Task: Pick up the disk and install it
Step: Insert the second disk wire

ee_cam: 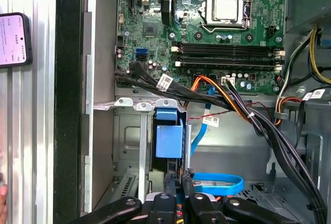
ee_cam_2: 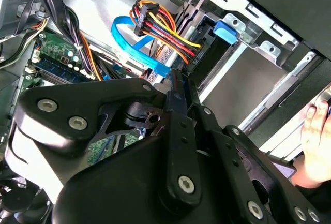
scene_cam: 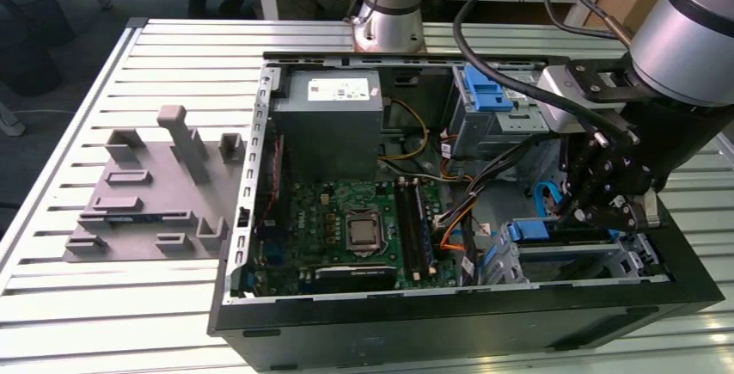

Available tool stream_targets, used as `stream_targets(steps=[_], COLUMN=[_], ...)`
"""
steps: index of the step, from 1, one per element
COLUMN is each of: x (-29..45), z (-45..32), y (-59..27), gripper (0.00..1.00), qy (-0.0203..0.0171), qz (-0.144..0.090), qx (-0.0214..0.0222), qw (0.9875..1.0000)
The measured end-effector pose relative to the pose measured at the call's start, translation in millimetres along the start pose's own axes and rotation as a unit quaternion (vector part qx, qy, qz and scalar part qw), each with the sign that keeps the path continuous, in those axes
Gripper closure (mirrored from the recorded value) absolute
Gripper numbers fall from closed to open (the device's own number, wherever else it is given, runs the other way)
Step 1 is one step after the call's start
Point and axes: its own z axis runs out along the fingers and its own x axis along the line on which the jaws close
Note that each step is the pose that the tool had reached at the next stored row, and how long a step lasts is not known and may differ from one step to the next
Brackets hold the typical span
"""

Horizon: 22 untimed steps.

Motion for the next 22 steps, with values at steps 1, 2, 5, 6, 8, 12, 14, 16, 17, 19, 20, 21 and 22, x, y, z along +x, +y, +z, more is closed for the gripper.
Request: stream_targets(steps=[1,2,5,6,8,12,14,16,17,19,20,21,22], x=[0.4,0.7,1.0,1.0,1.1,1.6,2.3,2.5,2.6,2.7,2.7,2.7,2.7], z=[0.3,0.6,0.9,0.9,0.9,1.8,3.1,3.8,3.8,4.3,4.3,4.4,4.4], y=[-0.1,-0.2,-0.8,-1.2,-1.6,-1.6,-1.6,-1.6,-1.6,-1.6,-1.5,-1.5,-1.5], gripper=[0.84,0.84,0.84,0.84,0.84,0.84,0.84,0.84,0.84,0.84,0.84,0.84,0.84], qy=[-0.0003,-0.0006,-0.0024,-0.0033,-0.0048,-0.005,-0.0056,-0.0055,-0.0053,-0.0055,-0.0055,-0.0055,-0.0056], qz=[0.0,0.0,0.0,0.0,0.0,0.0,0.0,0.0,0.0,0.0,0.0,0.0,0.0], qx=[0.0,0.0,0.0,0.0,0.0001,0.0,0.0001,0.0001,0.0001,0.0001,0.0001,0.0001,0.0001], qw=[1.0,1.0,1.0,1.0,1.0,1.0,1.0,1.0,1.0,1.0,1.0,1.0,1.0])
